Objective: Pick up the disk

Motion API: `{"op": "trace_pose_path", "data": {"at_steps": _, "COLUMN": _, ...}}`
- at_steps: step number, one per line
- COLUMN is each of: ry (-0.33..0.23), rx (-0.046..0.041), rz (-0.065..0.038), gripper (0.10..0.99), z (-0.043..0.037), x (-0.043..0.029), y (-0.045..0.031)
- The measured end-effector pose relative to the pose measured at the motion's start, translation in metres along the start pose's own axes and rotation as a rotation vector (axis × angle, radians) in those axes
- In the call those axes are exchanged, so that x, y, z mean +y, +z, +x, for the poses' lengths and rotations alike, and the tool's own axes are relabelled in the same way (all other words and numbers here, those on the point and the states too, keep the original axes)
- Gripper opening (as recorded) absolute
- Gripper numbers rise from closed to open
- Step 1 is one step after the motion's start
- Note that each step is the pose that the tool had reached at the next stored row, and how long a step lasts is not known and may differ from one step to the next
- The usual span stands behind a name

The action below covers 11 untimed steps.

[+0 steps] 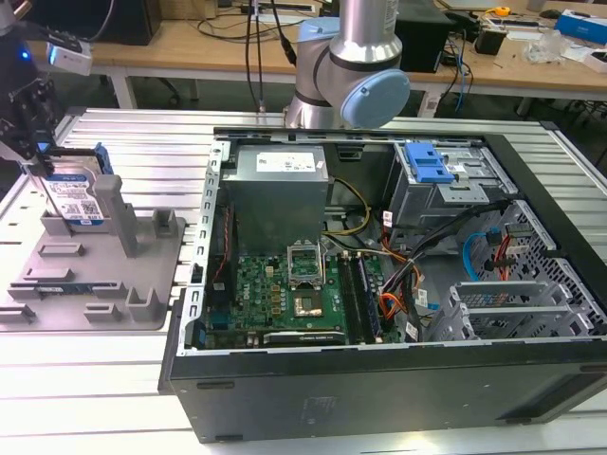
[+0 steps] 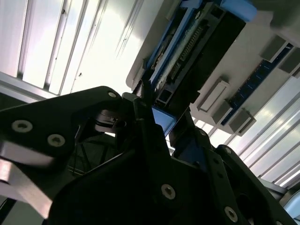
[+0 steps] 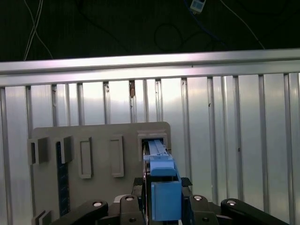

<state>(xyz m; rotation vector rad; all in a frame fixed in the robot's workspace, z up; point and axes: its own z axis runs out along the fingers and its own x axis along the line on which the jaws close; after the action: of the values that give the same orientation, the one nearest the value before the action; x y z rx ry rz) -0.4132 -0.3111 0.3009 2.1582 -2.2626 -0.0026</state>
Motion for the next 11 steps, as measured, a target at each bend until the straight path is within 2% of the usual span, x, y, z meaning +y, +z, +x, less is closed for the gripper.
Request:
{"op": "trace_pose_path", "data": {"at_steps": 1, "ry": 0.000, "rx": 0.0000, "rz": 0.000, "gripper": 0.392, "z": 0.0000, "x": 0.0000, "y": 0.0003}}
{"op": "trace_pose_path", "data": {"at_steps": 11, "ry": 0.000, "rx": -0.0001, "rz": 0.000, "gripper": 0.392, "z": 0.0000, "x": 0.0000, "y": 0.0020}}
